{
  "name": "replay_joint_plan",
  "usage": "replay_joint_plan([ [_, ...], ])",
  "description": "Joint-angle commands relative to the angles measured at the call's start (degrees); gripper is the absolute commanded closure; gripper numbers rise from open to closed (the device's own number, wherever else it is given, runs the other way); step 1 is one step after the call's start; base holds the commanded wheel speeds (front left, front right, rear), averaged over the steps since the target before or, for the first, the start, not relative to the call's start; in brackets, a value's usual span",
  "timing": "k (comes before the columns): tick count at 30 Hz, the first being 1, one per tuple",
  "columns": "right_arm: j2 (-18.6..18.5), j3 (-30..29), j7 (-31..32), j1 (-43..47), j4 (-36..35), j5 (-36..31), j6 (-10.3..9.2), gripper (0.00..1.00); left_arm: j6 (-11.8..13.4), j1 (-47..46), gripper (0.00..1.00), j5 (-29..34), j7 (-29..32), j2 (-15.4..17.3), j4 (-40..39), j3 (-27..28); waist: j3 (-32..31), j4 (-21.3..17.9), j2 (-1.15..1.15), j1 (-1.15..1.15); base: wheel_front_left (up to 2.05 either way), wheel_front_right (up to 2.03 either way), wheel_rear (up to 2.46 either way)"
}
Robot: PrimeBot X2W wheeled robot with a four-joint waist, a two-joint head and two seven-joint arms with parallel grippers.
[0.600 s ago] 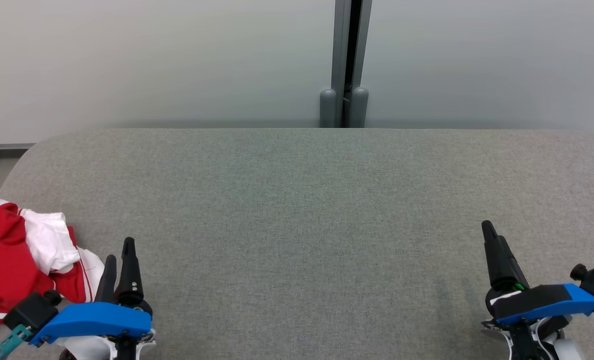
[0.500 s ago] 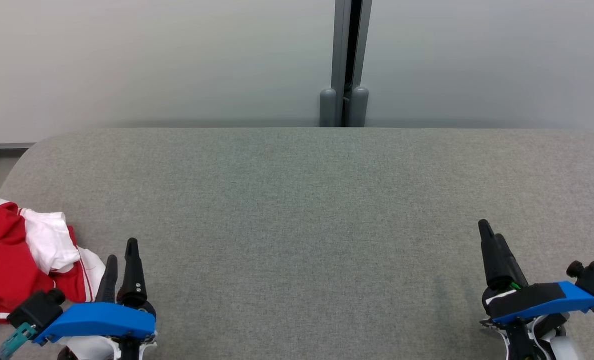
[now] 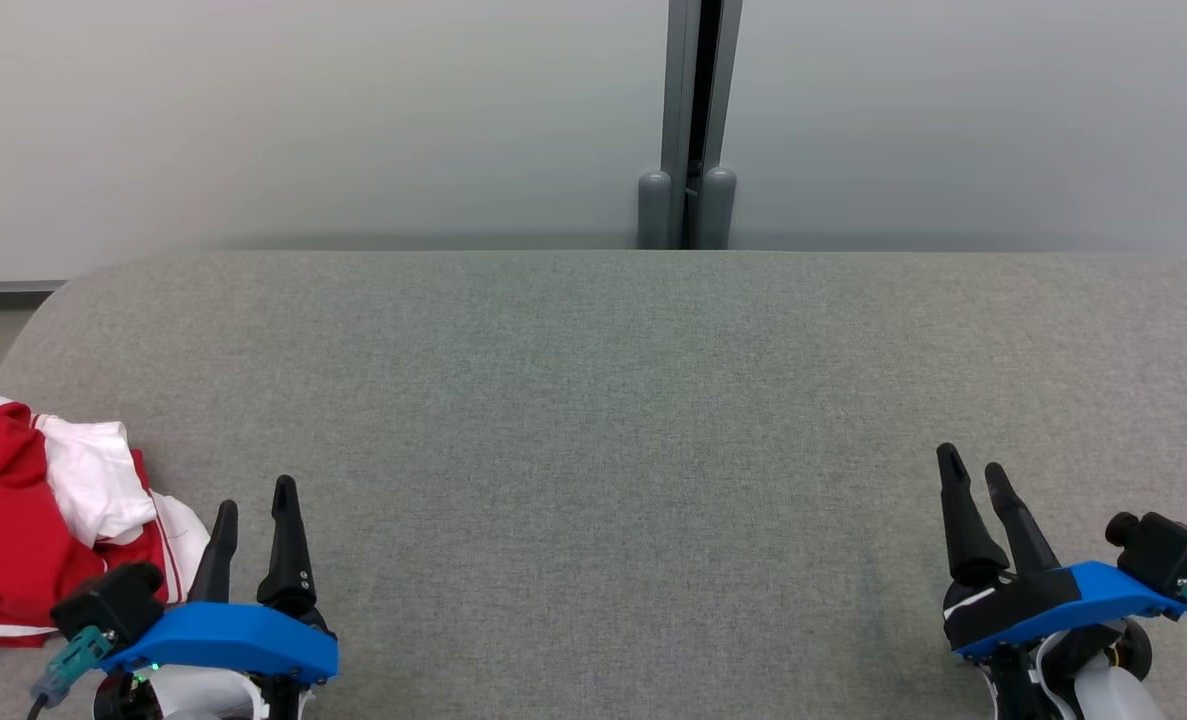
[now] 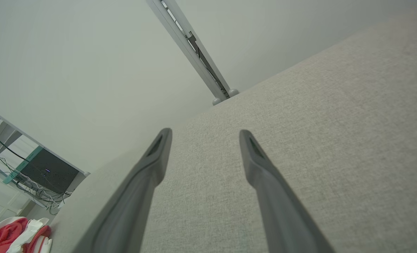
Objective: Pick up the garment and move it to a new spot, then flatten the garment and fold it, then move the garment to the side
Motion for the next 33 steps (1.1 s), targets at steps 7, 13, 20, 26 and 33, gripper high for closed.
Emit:
replay_joint_plan([
  [7,0.27,-0.33,-1.72,-1.88,0.86,-7.31,0.09,0.00,0.71,-1.68,0.00,5.85,-1.65,1.13,0.18,-1.19,0.39,-0.11,0.00,0.00,0.00,0.00,0.00],
  [13,0.49,-0.26,-2.56,-2.00,1.71,-11.62,0.09,0.00,1.40,-1.44,0.00,9.38,-2.59,1.09,0.90,-1.71,0.52,-0.26,0.00,0.00,0.00,0.00,0.00],
  [20,0.69,-0.63,-3.66,-1.33,2.63,-16.54,0.10,0.00,1.93,-0.64,0.00,13.11,-3.61,0.76,1.65,-2.27,0.54,-0.30,0.00,0.00,0.00,0.00,0.00],
  [26,0.86,-1.20,-4.39,-0.58,3.38,-21.00,0.10,0.00,2.32,0.12,0.00,16.22,-4.39,0.57,2.22,-2.39,0.41,-0.27,0.00,0.00,0.00,0.00,0.00],
  [33,0.98,-1.69,-5.35,-0.11,4.24,-25.71,0.11,0.00,2.82,0.61,0.00,19.26,-5.25,0.06,2.73,-1.66,0.30,-0.28,0.00,0.00,0.00,0.00,0.00],
])
